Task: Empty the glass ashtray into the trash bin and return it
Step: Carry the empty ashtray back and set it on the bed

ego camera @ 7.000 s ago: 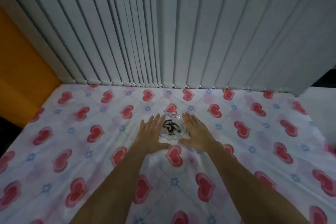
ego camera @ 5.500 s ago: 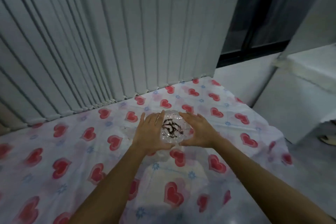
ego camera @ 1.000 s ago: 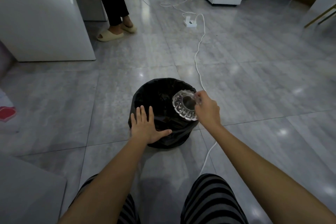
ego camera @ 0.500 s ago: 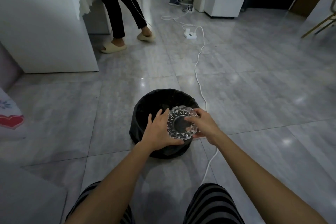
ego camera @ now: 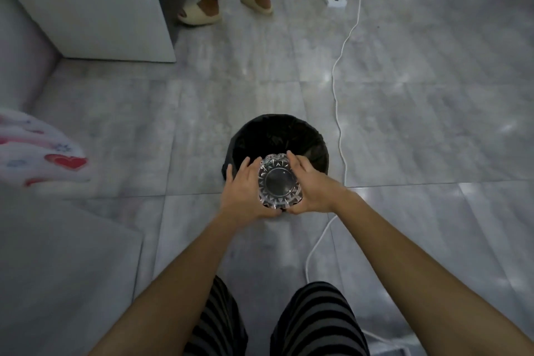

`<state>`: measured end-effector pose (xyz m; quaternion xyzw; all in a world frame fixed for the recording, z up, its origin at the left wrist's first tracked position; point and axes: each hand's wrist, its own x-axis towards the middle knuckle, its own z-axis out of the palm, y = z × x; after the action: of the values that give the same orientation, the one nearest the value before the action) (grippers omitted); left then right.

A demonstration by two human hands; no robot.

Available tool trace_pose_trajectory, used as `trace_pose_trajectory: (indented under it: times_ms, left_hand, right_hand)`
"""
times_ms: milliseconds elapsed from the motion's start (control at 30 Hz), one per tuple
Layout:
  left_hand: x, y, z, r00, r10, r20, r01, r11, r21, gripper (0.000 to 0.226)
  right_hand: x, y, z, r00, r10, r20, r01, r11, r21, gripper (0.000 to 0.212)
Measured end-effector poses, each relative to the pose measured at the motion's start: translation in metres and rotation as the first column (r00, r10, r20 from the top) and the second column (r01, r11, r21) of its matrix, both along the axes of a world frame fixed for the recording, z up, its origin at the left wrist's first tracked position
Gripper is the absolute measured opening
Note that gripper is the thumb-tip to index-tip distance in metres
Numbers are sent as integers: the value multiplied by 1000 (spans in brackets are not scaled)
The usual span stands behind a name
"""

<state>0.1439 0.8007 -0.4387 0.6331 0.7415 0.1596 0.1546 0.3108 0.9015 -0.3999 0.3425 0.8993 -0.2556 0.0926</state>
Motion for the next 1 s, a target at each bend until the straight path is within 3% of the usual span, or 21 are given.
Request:
trace_pose_trajectory:
  times_ms: [133,267,500,700,1000]
  left_hand:
    - [-8,-24,67,1000,8,-25,-7,1000,24,122]
    - [-20,-42,157,998,43,-42,-43,999,-13,126]
    - [-40,-96,287,990,125,-69,-132,985,-111,121]
    - [-49,-166,401,951,238,-195,-250,967,-39,128]
    - [-54,-292,465,813,532,-238,-556,830,-43,124]
  right_hand:
    - [-12,-15,67,986,115,120,-144,950,277,126]
    - [-26,-27,144,977,195,90,-215,902,374,125]
    - [-53,-66,278,948,303,98,-317,877,360,122]
    - [-80,-120,372,899,434,62,-425,830,362,123]
    - [-149,-204,443,673,739,-8,-662,607,440,126]
